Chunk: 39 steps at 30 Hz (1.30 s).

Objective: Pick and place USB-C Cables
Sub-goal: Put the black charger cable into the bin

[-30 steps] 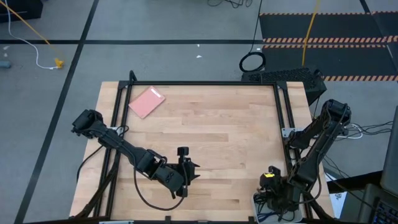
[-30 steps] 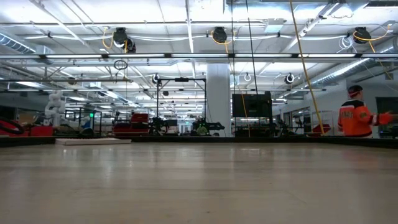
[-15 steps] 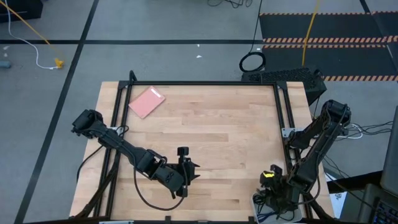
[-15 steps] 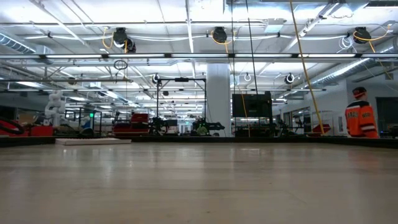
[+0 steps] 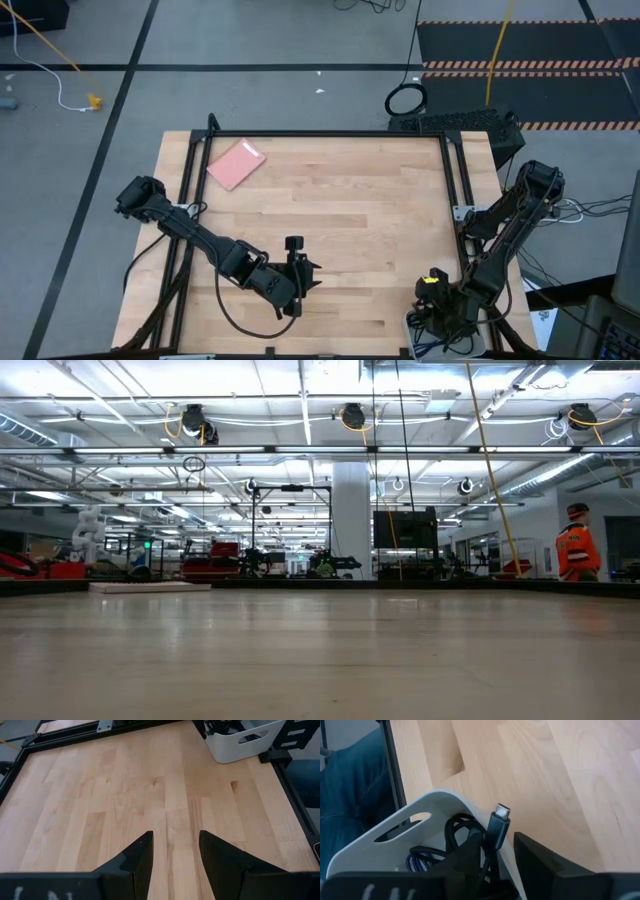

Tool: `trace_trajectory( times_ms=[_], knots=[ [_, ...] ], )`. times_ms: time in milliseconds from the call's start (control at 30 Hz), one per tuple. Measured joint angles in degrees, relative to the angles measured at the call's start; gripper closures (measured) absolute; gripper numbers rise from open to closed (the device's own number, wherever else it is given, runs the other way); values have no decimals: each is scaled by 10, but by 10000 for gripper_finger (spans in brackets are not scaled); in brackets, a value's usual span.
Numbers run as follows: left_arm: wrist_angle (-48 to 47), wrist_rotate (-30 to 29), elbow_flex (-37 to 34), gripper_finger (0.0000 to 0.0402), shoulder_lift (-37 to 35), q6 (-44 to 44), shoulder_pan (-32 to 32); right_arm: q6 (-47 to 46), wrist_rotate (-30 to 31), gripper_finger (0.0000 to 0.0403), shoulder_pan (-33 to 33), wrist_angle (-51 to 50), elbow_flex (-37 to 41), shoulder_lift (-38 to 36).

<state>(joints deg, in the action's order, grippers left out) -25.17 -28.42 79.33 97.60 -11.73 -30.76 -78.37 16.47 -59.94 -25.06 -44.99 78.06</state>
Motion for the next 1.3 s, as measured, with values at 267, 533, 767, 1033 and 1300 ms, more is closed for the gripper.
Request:
trace_trajectory(
  times_ms=[267, 533, 767, 1033, 1300],
  knots=[
    [0, 0, 0, 240, 0, 0, 0, 21, 0, 377, 0, 0, 0, -14],
    [0, 0, 0, 240, 0, 0, 0, 28, 0, 392, -1, 0, 0, -34],
    [0, 0, 0, 240, 0, 0, 0, 26, -17, 395, -17, 18, 0, -42],
    [0, 0, 0, 240, 0, 0, 0, 20, -17, 395, -19, 39, 0, -22],
    [0, 0, 0, 240, 0, 0, 0, 4, -28, 388, -18, 38, 0, 6]
  ],
)
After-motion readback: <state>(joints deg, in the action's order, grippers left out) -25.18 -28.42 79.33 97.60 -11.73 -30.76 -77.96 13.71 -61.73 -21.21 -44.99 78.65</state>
